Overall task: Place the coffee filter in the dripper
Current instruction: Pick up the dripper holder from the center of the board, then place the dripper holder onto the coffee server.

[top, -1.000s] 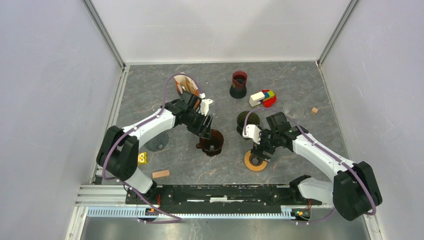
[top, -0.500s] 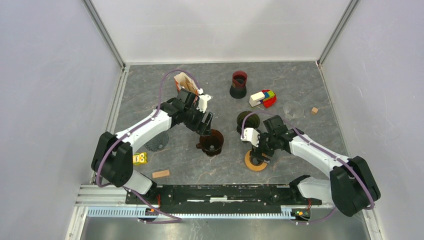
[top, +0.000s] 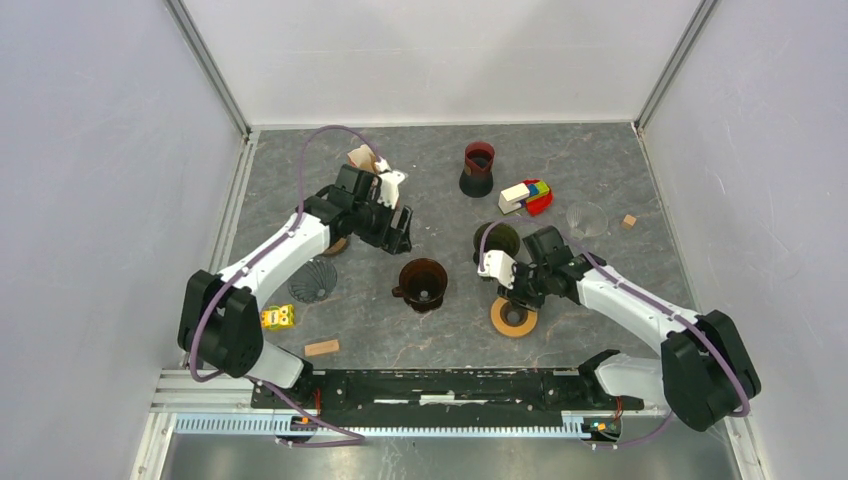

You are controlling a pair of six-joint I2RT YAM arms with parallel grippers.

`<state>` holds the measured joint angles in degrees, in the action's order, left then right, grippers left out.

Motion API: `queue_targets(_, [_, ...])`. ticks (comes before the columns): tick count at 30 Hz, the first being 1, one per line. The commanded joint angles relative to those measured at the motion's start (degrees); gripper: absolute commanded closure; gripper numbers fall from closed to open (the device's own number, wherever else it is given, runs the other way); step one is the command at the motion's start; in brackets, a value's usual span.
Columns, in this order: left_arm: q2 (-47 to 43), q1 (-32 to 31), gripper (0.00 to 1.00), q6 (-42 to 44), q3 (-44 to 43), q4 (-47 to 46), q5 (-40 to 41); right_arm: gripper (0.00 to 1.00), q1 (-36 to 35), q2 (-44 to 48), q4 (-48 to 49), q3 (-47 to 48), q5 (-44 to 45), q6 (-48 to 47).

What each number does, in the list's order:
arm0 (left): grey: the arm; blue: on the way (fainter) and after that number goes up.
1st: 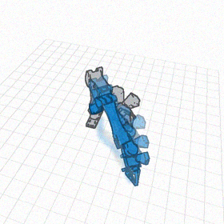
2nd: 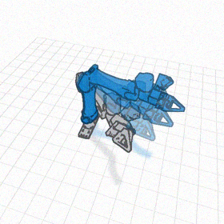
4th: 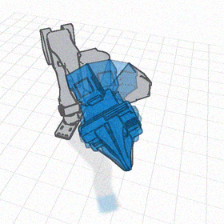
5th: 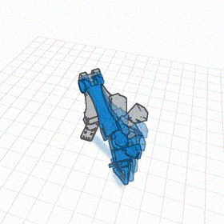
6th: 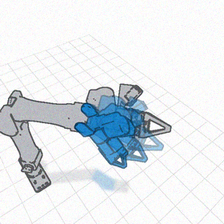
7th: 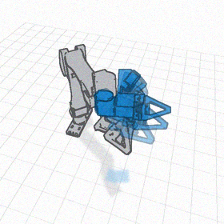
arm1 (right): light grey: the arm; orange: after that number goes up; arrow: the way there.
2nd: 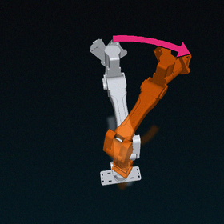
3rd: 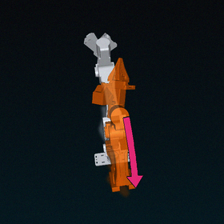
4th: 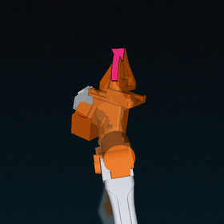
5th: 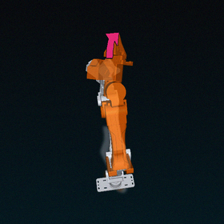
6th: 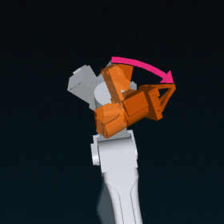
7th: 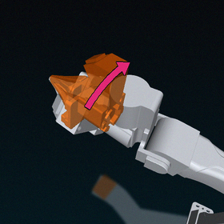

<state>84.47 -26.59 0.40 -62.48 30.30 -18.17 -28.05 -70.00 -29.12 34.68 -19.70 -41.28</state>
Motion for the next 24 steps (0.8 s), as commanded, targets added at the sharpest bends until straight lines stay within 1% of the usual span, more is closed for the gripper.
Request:
queue_targets(1, [-3.0, 2.7, 0.17, 0.3, -3.9, -1.1, -0.9, 0.73, -1.3, 0.7, -2.0, 6.8, -4.0, 0.0])
queue_targets(4, [-3.8, 3.9, 0.16, 1.1, -5.2, -0.9, -0.6, 0.77, -3.7, 0.4, -5.1, 11.7, -5.8, -0.3])
queue_targets(7, [-4.3, 5.4, 0.15, 0.8, -7.4, -0.2, -0.3, 0.78, -6.8, -0.7, -6.6, 17.5, -6.4, 0.1])
queue_targets(10, [-4.5, 8.4, 0.14, -3.0, -9.5, 0.1, -0.9, 0.78, -9.9, -3.2, -6.6, 23.9, -5.9, 1.1])
queue_targets(13, [-4.2, 12.8, 0.14, -8.2, -11.5, 0.4, -2.6, 0.78, -13.4, -8.5, -6.6, 31.2, -2.9, 2.5])
queue_targets(16, [-4.4, 16.2, 0.14, -11.5, -12.1, 0.7, -4.1, 0.79, -16.5, -15.3, -6.6, 38.5, 0.6, 5.1])
queue_targets(20, [-6.0, 18.7, 0.14, -12.5, -11.1, 0.3, -5.1, 0.79, -19.3, -23.5, -8.5, 46.8, 0.0, 7.4])
queue_targets(24, [-8.6, 20.1, 0.14, -12.8, -8.7, -1.6, -5.5, 0.79, -21.6, -29.0, -9.3, 50.5, 1.4, 7.5])
